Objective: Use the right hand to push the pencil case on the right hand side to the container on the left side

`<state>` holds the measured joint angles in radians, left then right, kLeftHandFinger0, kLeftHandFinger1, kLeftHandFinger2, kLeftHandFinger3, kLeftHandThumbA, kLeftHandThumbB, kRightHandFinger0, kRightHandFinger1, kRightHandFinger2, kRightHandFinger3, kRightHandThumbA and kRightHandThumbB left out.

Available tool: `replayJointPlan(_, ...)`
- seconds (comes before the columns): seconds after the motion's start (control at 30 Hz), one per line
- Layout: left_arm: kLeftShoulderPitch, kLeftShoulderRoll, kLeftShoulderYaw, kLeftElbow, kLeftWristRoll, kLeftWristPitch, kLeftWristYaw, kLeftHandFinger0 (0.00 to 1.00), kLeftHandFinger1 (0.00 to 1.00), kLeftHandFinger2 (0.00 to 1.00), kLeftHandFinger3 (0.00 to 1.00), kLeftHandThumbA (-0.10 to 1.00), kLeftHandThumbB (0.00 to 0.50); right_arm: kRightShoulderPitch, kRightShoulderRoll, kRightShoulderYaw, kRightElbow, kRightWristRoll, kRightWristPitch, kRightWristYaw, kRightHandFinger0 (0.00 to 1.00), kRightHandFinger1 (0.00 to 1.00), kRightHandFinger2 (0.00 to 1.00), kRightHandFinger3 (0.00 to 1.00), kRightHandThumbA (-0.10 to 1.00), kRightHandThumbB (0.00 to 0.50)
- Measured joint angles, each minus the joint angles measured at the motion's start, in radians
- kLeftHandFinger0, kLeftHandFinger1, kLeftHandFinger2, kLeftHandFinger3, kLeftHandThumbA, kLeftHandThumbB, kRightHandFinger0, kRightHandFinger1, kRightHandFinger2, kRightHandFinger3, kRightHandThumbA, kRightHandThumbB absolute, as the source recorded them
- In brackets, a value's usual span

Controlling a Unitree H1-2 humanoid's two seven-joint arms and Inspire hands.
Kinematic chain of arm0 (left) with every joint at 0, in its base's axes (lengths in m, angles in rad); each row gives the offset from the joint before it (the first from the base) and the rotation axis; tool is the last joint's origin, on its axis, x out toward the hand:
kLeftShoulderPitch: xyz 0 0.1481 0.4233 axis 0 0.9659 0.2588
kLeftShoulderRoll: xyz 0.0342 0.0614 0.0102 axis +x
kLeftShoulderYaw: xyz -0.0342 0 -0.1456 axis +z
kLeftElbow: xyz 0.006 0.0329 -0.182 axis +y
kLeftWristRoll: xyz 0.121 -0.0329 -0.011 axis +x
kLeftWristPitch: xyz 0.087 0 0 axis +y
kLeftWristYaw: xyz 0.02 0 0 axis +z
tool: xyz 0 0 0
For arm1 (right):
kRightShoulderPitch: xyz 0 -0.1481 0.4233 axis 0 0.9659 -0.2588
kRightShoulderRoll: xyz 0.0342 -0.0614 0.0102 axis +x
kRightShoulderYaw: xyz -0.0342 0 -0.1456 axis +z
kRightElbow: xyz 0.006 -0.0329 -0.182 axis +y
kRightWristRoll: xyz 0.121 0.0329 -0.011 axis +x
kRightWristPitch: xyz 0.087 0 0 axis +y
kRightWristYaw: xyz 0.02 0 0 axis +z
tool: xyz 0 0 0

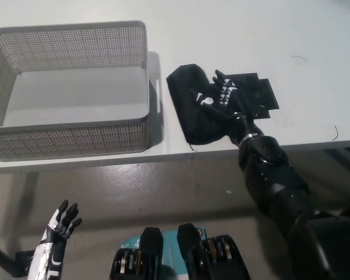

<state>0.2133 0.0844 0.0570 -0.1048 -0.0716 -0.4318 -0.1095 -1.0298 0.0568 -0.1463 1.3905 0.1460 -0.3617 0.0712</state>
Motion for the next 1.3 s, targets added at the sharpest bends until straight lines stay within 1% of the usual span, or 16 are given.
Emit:
replayJointPlan(0.07, 0.000, 0.000, 0.000, 0.000, -0.001, 0.000, 0.000, 1.00, 1.00, 1.00, 1.00, 0.92, 0.195, -0.002, 0.013, 0.000, 0.000, 0.001, -0.002, 0.000, 1.00, 1.00, 1.00, 1.00, 1.00, 0.313)
replayJointPlan(0.13, -0.001, 0.000, 0.001, 0.000, -0.003, 0.000, -0.001, 1.00, 1.00, 1.00, 1.00, 0.92, 0.193, -0.004, 0.026, 0.000, 0.000, 0.001, -0.003, 0.000, 1.00, 1.00, 1.00, 1.00, 1.00, 0.309)
replayJointPlan(0.27, -0.002, 0.001, 0.001, 0.000, -0.003, 0.000, -0.003, 1.00, 1.00, 1.00, 1.00, 0.92, 0.195, -0.007, 0.053, 0.000, 0.000, 0.002, -0.003, 0.000, 1.00, 1.00, 1.00, 1.00, 1.00, 0.281)
replayJointPlan(0.4, -0.004, 0.001, 0.001, 0.000, -0.003, 0.000, -0.004, 1.00, 1.00, 1.00, 1.00, 0.92, 0.185, -0.007, 0.070, 0.001, 0.000, 0.001, -0.005, 0.000, 1.00, 1.00, 1.00, 1.00, 1.00, 0.298)
replayJointPlan(0.5, -0.008, 0.001, 0.002, 0.000, -0.003, 0.000, -0.007, 1.00, 1.00, 1.00, 1.00, 0.91, 0.183, -0.006, 0.081, 0.004, 0.000, 0.001, -0.007, -0.005, 1.00, 1.00, 1.00, 1.00, 1.00, 0.283)
replayJointPlan(0.53, -0.009, 0.001, 0.002, 0.000, -0.003, 0.000, -0.008, 1.00, 1.00, 1.00, 1.00, 0.91, 0.185, -0.006, 0.083, 0.004, 0.000, 0.001, -0.008, -0.007, 1.00, 1.00, 1.00, 1.00, 1.00, 0.294)
replayJointPlan(0.57, -0.010, 0.001, 0.002, 0.000, -0.003, 0.000, -0.009, 1.00, 1.00, 1.00, 1.00, 0.91, 0.186, -0.006, 0.088, 0.004, 0.000, 0.001, -0.009, -0.008, 1.00, 1.00, 1.00, 1.00, 1.00, 0.287)
replayJointPlan(0.77, -0.014, 0.001, 0.004, 0.000, -0.003, 0.000, -0.011, 1.00, 1.00, 1.00, 1.00, 0.91, 0.177, -0.006, 0.109, 0.005, 0.000, 0.002, -0.014, -0.025, 1.00, 1.00, 1.00, 1.00, 1.00, 0.292)
replayJointPlan(0.83, -0.015, 0.001, 0.004, 0.000, -0.003, 0.000, -0.011, 1.00, 1.00, 1.00, 1.00, 0.91, 0.166, -0.006, 0.112, 0.005, -0.001, 0.002, -0.015, -0.030, 1.00, 1.00, 1.00, 1.00, 1.00, 0.312)
replayJointPlan(0.87, -0.015, 0.001, 0.004, 0.000, -0.003, 0.000, -0.012, 1.00, 1.00, 1.00, 1.00, 0.91, 0.165, -0.006, 0.113, 0.006, -0.001, 0.002, -0.016, -0.031, 1.00, 1.00, 1.00, 1.00, 1.00, 0.305)
replayJointPlan(0.97, -0.017, 0.001, 0.004, 0.000, -0.004, -0.001, -0.013, 1.00, 1.00, 1.00, 1.00, 0.91, 0.164, -0.006, 0.113, 0.016, -0.003, 0.001, -0.018, -0.038, 1.00, 1.00, 1.00, 1.00, 1.00, 0.319)
replayJointPlan(1.03, -0.017, 0.002, 0.004, -0.001, -0.004, -0.001, -0.014, 1.00, 1.00, 1.00, 1.00, 0.91, 0.165, -0.006, 0.112, 0.022, -0.004, 0.000, -0.018, -0.040, 1.00, 1.00, 1.00, 1.00, 1.00, 0.315)
replayJointPlan(1.17, -0.017, 0.003, 0.007, -0.001, -0.004, -0.001, -0.016, 1.00, 1.00, 1.00, 1.00, 0.91, 0.172, -0.006, 0.106, 0.041, -0.009, -0.005, -0.020, -0.045, 1.00, 1.00, 1.00, 1.00, 1.00, 0.372)
replayJointPlan(1.23, -0.017, 0.004, 0.008, -0.001, -0.004, -0.001, -0.016, 1.00, 1.00, 1.00, 1.00, 0.93, 0.178, -0.001, 0.100, 0.058, -0.024, -0.012, -0.021, -0.050, 1.00, 1.00, 1.00, 1.00, 1.00, 0.377)
replayJointPlan(1.27, -0.017, 0.004, 0.009, -0.001, -0.004, -0.001, -0.016, 1.00, 1.00, 1.00, 1.00, 0.92, 0.179, 0.003, 0.097, 0.064, -0.036, -0.016, -0.021, -0.052, 1.00, 1.00, 1.00, 1.00, 1.00, 0.431)
replayJointPlan(1.3, -0.017, 0.005, 0.009, -0.001, -0.004, -0.001, -0.016, 1.00, 1.00, 1.00, 1.00, 0.93, 0.171, 0.006, 0.093, 0.068, -0.045, -0.019, -0.021, -0.054, 1.00, 1.00, 1.00, 1.00, 1.00, 0.398)
